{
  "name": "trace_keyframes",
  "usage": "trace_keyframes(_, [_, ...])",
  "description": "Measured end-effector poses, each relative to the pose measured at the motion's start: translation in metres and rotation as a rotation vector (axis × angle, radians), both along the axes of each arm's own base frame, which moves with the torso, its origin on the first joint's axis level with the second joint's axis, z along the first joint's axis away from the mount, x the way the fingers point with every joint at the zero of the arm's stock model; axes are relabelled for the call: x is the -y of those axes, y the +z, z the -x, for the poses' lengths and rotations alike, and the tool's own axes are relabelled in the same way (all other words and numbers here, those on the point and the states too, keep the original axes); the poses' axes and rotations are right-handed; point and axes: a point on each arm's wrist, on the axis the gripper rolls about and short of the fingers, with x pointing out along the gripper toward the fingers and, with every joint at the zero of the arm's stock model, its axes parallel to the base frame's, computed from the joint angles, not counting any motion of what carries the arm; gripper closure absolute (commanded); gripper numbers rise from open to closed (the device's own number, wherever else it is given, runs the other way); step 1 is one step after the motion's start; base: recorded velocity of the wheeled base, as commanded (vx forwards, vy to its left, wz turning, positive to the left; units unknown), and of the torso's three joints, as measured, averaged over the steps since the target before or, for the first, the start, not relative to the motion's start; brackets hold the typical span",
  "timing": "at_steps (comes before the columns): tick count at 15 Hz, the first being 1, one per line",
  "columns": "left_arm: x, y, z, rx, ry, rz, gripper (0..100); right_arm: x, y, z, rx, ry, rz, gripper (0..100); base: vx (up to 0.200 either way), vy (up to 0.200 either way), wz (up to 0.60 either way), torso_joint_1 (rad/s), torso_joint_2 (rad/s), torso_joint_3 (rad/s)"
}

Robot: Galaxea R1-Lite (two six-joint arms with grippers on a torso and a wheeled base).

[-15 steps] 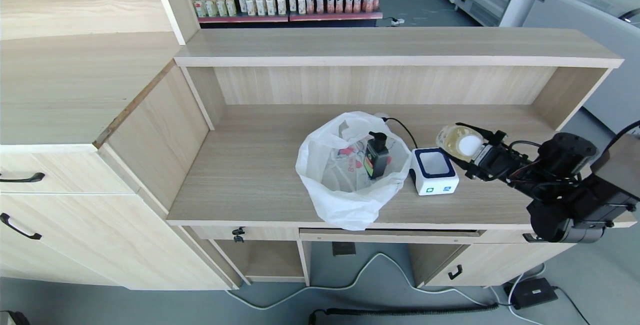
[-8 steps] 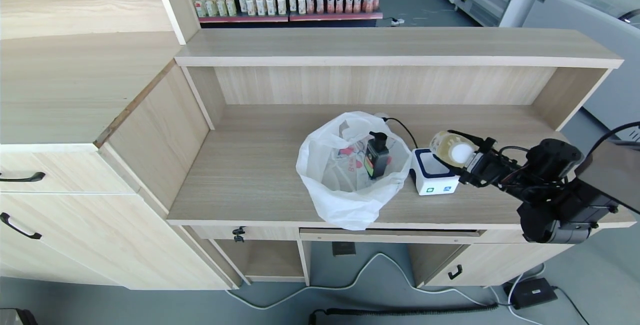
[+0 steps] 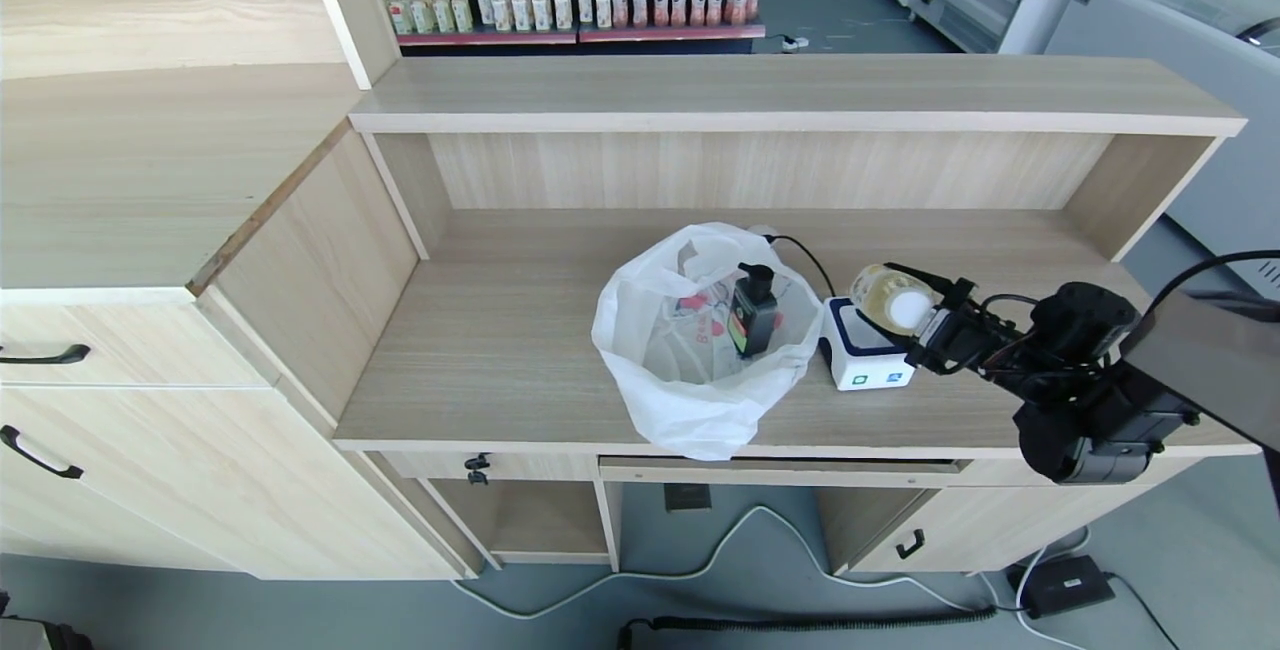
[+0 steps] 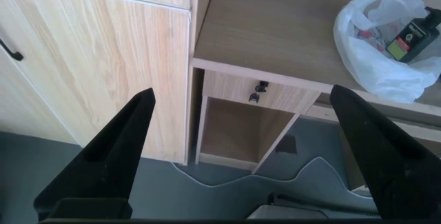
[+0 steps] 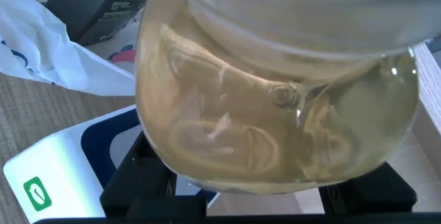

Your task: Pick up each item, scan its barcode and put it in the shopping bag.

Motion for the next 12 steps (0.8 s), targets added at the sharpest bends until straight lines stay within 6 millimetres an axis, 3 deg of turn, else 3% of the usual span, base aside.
trace_keyframes(12, [0.000, 0.000, 0.000, 0.000, 0.000, 0.000, 0, -0.012, -0.005, -0.007, 0.010, 0.030, 0.001, 100, 0.000, 0.000, 0.00, 0.000, 0.00, 0.000])
